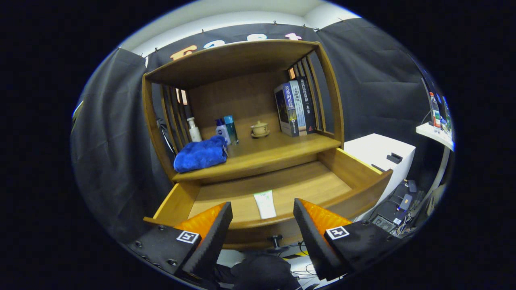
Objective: Pull open the drawer, take out the items inside it, and place them on the countertop above the cabinet.
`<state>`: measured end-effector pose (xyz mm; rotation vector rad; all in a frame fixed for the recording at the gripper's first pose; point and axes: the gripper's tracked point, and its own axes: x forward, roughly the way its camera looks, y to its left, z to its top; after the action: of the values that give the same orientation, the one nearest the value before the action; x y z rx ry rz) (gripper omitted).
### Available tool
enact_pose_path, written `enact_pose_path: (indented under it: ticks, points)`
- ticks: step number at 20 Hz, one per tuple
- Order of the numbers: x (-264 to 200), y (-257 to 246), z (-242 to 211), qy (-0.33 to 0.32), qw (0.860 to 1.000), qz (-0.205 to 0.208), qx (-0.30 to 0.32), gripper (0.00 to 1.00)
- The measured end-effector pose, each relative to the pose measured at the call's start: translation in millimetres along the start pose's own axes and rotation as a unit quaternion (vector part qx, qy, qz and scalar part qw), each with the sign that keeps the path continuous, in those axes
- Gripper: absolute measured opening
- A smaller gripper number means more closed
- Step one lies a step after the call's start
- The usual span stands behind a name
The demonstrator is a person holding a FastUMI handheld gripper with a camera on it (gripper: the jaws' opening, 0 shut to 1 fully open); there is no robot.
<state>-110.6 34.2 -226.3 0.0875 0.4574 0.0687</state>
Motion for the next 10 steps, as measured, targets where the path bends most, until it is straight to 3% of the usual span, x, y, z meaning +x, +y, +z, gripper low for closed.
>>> enact_pose_path:
  ticks: [4,10]
  points:
    - [28,2,5,0.049,0.999,-0.015,0.005,0.98]
    - [80,17,16,0.112,0.993,0.014,-0.043,0.99]
